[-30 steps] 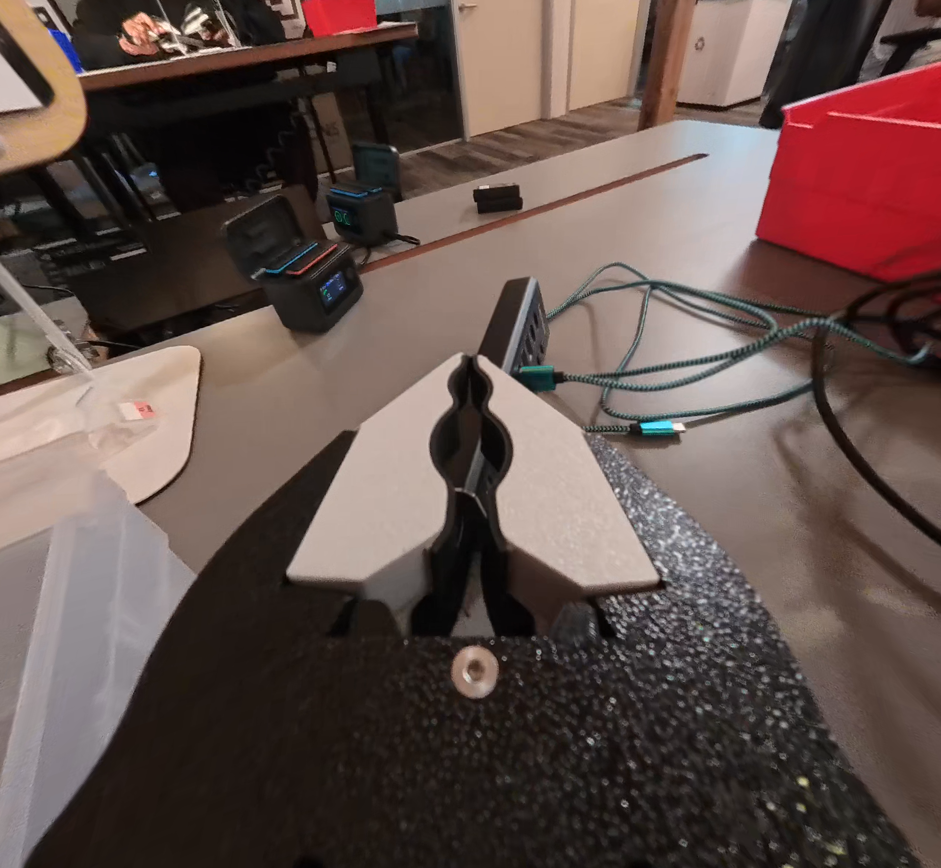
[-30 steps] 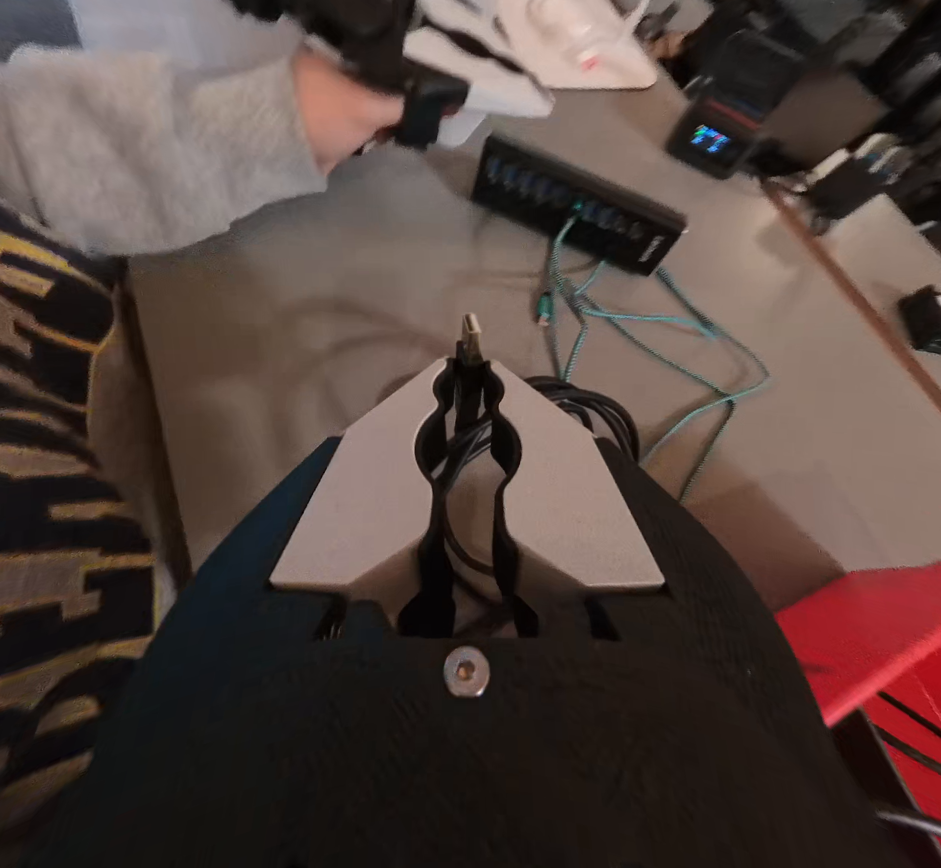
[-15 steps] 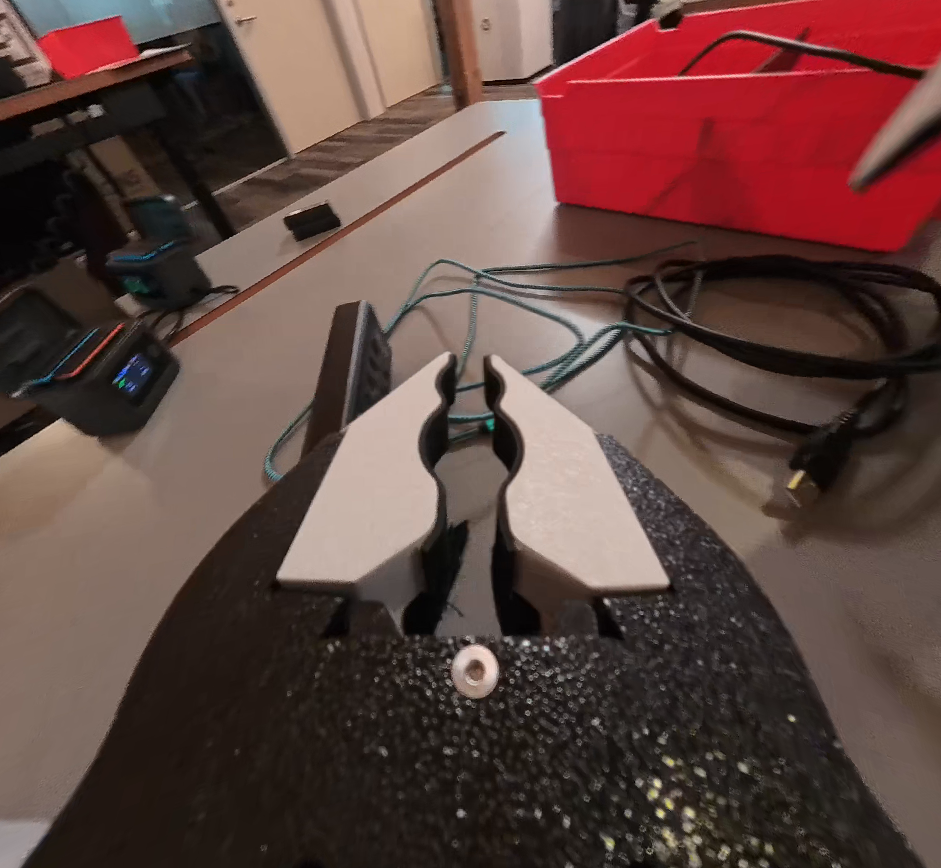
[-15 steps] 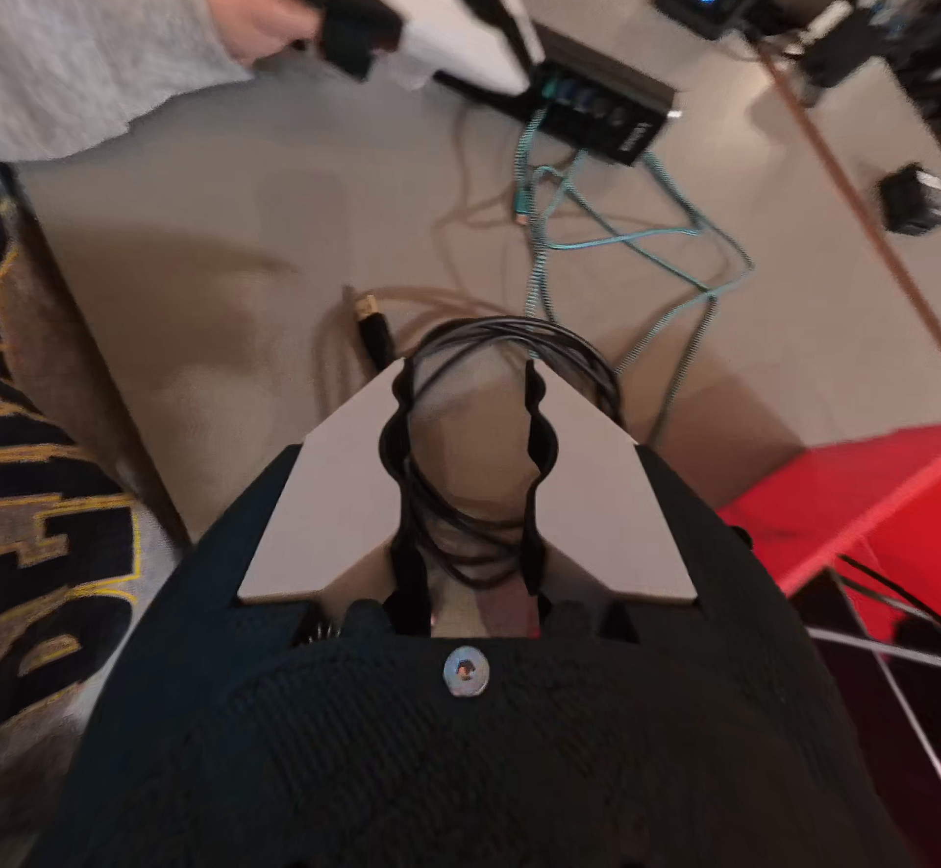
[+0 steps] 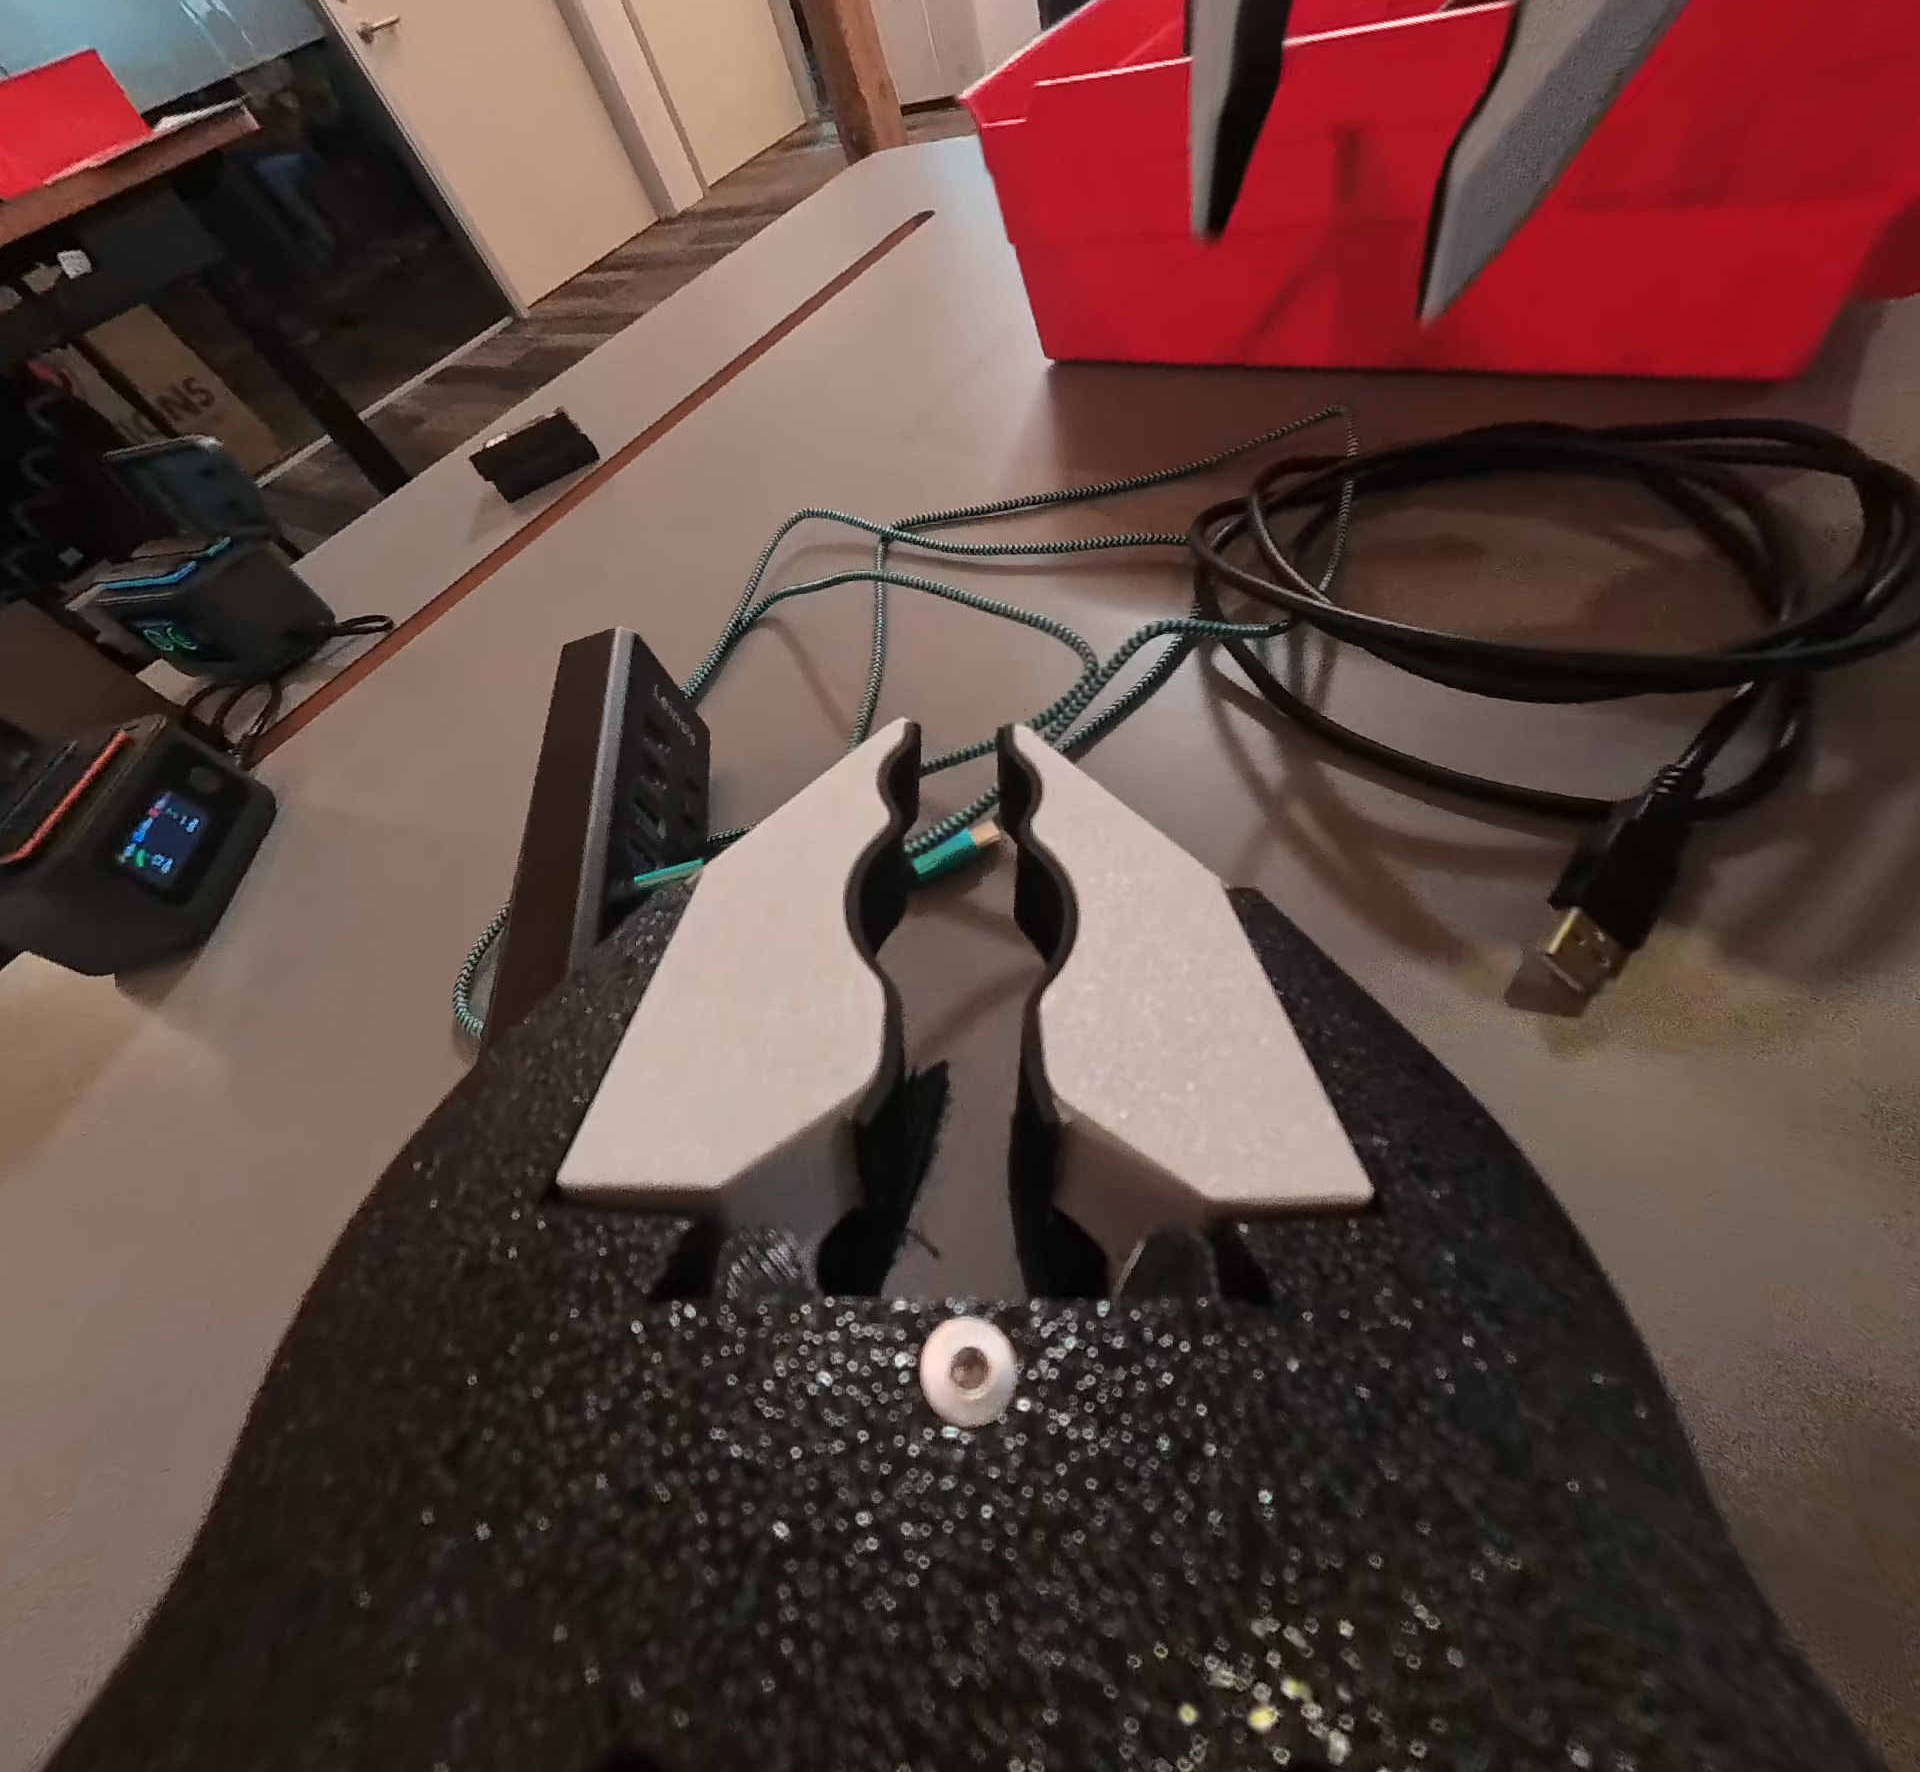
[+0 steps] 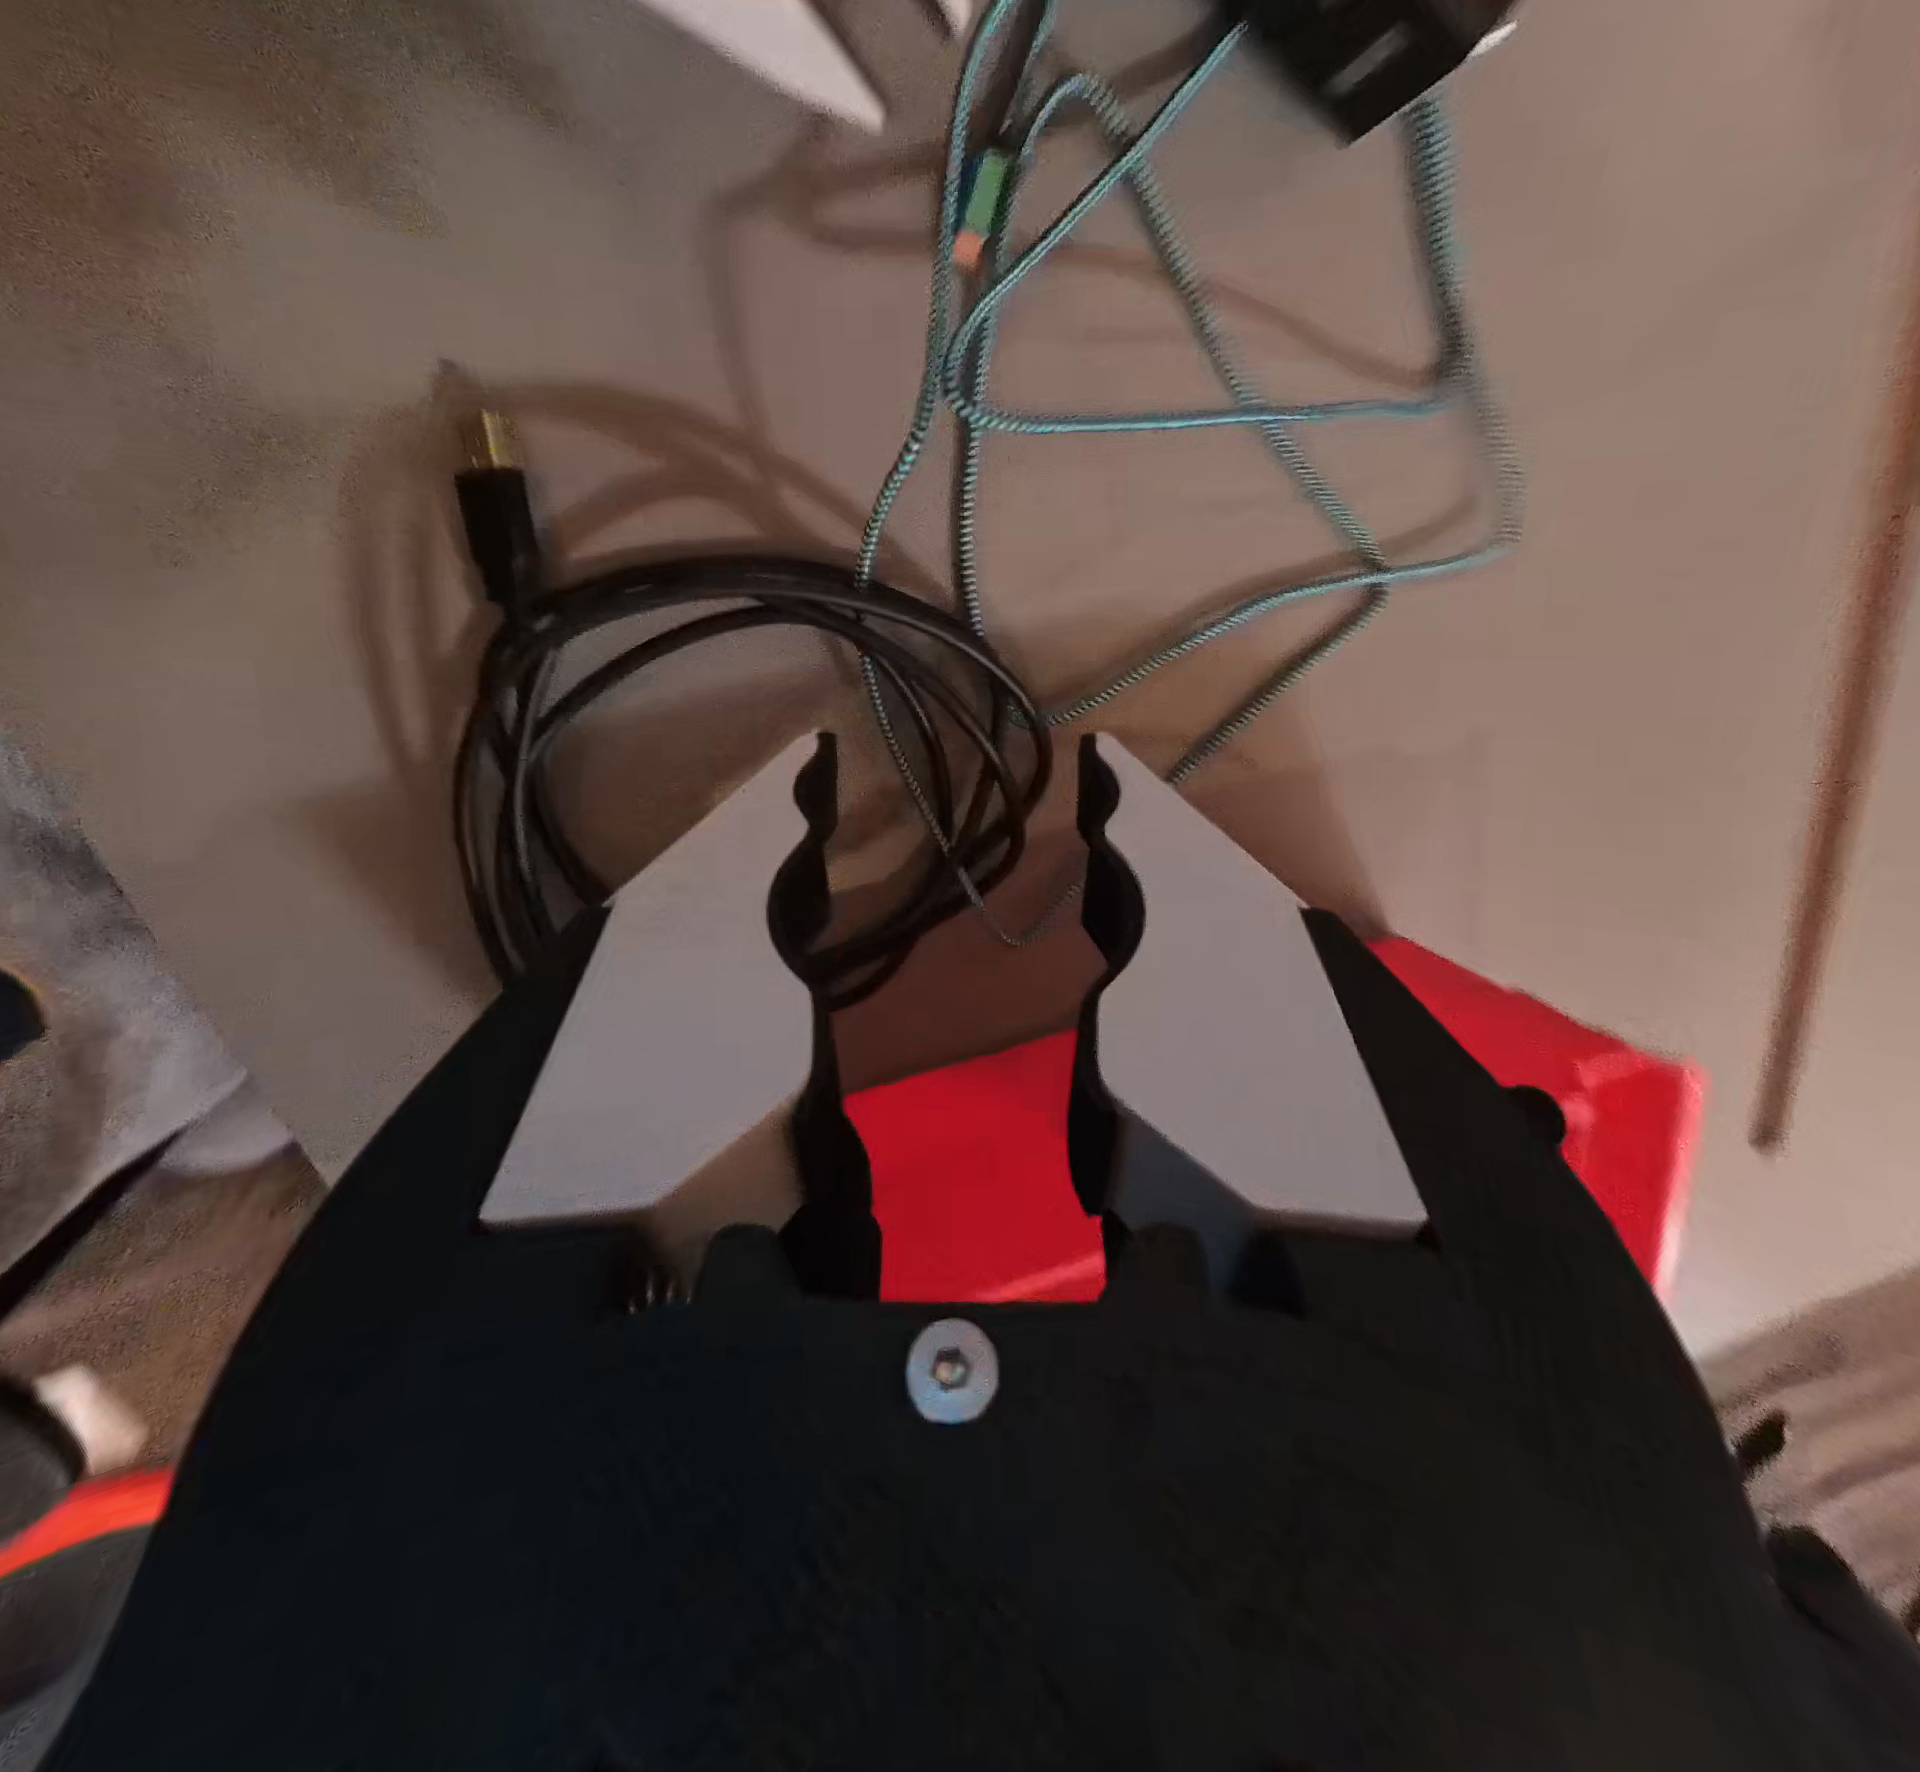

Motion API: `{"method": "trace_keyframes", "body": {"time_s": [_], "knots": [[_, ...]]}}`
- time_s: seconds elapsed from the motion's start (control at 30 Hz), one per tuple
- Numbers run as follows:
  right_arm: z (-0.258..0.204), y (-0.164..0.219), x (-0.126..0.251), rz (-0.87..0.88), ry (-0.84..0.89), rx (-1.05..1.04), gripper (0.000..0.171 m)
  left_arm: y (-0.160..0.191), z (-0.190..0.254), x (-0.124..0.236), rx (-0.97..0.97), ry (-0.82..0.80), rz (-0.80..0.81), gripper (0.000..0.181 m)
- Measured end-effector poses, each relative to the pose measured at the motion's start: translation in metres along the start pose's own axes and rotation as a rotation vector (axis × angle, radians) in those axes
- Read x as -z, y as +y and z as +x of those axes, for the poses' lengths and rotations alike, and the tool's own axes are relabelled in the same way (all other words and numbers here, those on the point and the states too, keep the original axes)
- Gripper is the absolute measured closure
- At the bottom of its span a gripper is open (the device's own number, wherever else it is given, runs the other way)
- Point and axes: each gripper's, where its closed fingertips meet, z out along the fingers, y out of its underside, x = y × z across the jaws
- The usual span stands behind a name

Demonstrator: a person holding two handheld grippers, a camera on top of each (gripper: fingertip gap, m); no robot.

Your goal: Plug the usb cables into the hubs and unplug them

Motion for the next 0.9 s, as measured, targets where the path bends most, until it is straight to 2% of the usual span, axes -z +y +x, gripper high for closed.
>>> {"method": "trace_keyframes", "body": {"time_s": [0.03, 0.1, 0.17, 0.27, 0.4, 0.47, 0.53, 0.6, 0.67, 0.77, 0.8, 0.9], "knots": [[0.000, 0.003, -0.015, -0.032, -0.066, 0.021, 0.123, 0.000, -0.001, 0.001, 0.010, -0.002, 0.004, 0.169], [0.004, 0.009, -0.041, -0.074, -0.129, 0.069, 0.115, -0.002, -0.003, 0.002, 0.029, -0.001, 0.013, 0.169], [0.006, 0.017, -0.058, -0.124, -0.158, 0.126, 0.116, -0.003, -0.004, 0.003, 0.035, -0.005, 0.023, 0.169], [0.010, 0.030, -0.073, -0.200, -0.150, 0.231, 0.131, -0.004, -0.005, 0.004, 0.034, -0.010, 0.021, 0.169], [0.005, 0.038, -0.084, -0.245, -0.150, 0.272, 0.136, -0.003, -0.003, 0.003, 0.035, -0.007, 0.014, 0.170], [0.005, 0.037, -0.084, -0.245, -0.117, 0.284, 0.138, -0.001, -0.003, 0.002, 0.037, -0.005, 0.003, 0.170], [0.005, 0.037, -0.083, -0.228, -0.072, 0.302, 0.150, -0.001, -0.002, 0.001, 0.040, -0.003, -0.001, 0.170], [0.005, 0.036, -0.083, -0.204, -0.028, 0.318, 0.149, -0.001, -0.001, 0.001, 0.041, 0.001, -0.003, 0.170], [0.008, 0.036, -0.083, -0.191, 0.006, 0.291, 0.138, -0.001, 0.000, 0.001, 0.041, 0.004, -0.002, 0.170], [0.002, 0.039, -0.084, -0.190, -0.079, 0.188, 0.158, 0.000, 0.002, 0.000, 0.036, 0.007, -0.011, 0.169], [0.003, 0.039, -0.084, -0.192, -0.079, 0.177, 0.160, 0.001, 0.002, 0.000, 0.035, 0.006, -0.016, 0.169], [0.018, 0.042, -0.066, -0.214, 0.070, 0.255, 0.165, 0.002, 0.000, 0.000, 0.041, 0.002, -0.018, 0.169]]}}
